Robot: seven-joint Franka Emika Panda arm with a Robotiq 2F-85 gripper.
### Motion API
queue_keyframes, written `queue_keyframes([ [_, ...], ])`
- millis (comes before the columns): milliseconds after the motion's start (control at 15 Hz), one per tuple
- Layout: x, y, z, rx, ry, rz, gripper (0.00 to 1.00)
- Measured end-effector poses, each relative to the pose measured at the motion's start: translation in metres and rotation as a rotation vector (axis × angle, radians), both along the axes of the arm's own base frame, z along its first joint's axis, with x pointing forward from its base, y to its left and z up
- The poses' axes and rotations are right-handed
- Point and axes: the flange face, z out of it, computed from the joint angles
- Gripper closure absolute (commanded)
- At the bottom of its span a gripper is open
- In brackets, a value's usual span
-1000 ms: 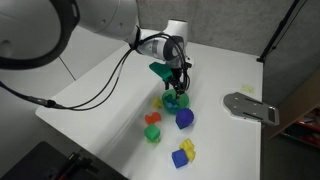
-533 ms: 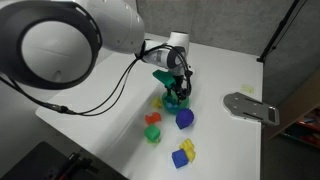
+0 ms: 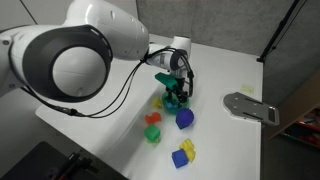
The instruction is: Remove the blue toy from the bowl, then put the yellow toy in the bowl
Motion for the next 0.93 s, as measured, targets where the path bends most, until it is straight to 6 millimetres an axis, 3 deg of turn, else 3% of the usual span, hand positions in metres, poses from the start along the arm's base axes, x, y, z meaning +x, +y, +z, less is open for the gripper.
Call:
queue_keyframes([
  [200,0.0026,0.0003,-0.0012,-0.002,0.024,0.001,0.06],
  [333,0.0038,0.0006,-0.0028,-0.004,0.04,0.003,0.0],
  [600,0.0063,-0.0016,-0.0026,-0.004,0.055,0.0,0.0],
  [667,0.0063,-0.0022,-0.0024,-0.005,0.06,-0.001,0.09],
  [733,0.0063,-0.0025,-0.0028,-0.006,0.064,0.0,0.26],
  [933,0.005,-0.003,-0.0069,-0.015,0.089,0.005,0.51],
])
